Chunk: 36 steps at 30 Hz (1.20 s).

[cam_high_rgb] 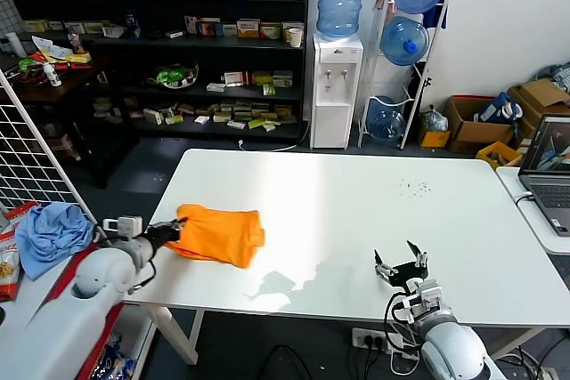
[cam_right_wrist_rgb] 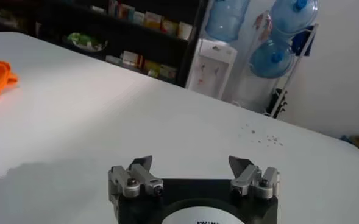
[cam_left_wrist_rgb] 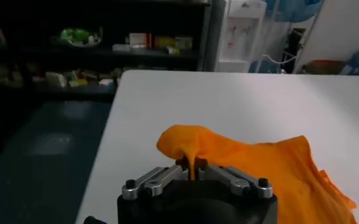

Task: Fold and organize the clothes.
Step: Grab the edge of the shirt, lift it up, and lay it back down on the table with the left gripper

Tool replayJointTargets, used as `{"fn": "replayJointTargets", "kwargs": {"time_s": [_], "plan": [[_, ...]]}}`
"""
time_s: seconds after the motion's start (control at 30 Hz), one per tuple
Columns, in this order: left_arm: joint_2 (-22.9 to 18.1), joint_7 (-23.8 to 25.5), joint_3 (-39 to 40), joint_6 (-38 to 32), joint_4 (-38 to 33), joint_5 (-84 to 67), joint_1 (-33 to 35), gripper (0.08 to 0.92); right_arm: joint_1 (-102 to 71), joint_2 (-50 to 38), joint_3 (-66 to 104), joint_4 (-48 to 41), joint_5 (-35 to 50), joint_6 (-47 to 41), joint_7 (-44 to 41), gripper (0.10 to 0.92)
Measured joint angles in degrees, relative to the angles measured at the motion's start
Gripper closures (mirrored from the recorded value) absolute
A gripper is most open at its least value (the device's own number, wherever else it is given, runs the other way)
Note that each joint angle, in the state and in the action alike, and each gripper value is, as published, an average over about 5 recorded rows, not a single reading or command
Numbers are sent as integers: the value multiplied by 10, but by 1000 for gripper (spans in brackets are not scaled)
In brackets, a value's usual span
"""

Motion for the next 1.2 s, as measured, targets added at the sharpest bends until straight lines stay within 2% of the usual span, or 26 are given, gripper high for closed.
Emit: {"fn": "replayJointTargets", "kwargs": {"time_s": [0.4,0.67,0.9,1.2], "plan": [[112,13,-11,-52,59,145,-27,869,5,1,-11,10,-3,-2,1,203],[162,14,-4,-79,83,215,-43,869,3,10,-15,9,-7,2,0,203],[163,6,6,-78,76,241,-42,869,0,16,-15,8,-12,2,0,203],[120,-10,23,-65,38,240,-29,869,-9,23,-9,12,-21,0,1,203]]}}
